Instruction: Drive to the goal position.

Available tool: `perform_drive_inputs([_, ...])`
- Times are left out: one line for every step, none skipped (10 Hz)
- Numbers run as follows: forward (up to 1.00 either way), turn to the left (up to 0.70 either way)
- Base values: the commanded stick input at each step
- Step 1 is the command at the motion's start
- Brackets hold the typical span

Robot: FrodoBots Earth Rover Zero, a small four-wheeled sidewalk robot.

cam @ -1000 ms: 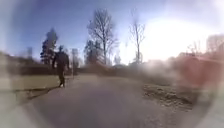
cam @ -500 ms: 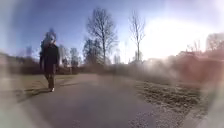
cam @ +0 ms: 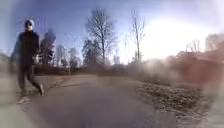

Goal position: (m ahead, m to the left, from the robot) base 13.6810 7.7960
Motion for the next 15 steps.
perform_drive_inputs([0.7,0.0])
perform_drive_inputs([0.7,0.0])
perform_drive_inputs([0.7,0.0])
perform_drive_inputs([0.7,0.0])
perform_drive_inputs([0.7,0.04])
perform_drive_inputs([0.7,0.2])
perform_drive_inputs([0.7,0.35])
perform_drive_inputs([0.7,0.35])
perform_drive_inputs([0.7,0.35])
perform_drive_inputs([0.7,0.32])
perform_drive_inputs([0.7,0.0])
perform_drive_inputs([0.7,0.0])
perform_drive_inputs([0.7,0.0])
perform_drive_inputs([0.7,0.0])
perform_drive_inputs([0.7,0.0])
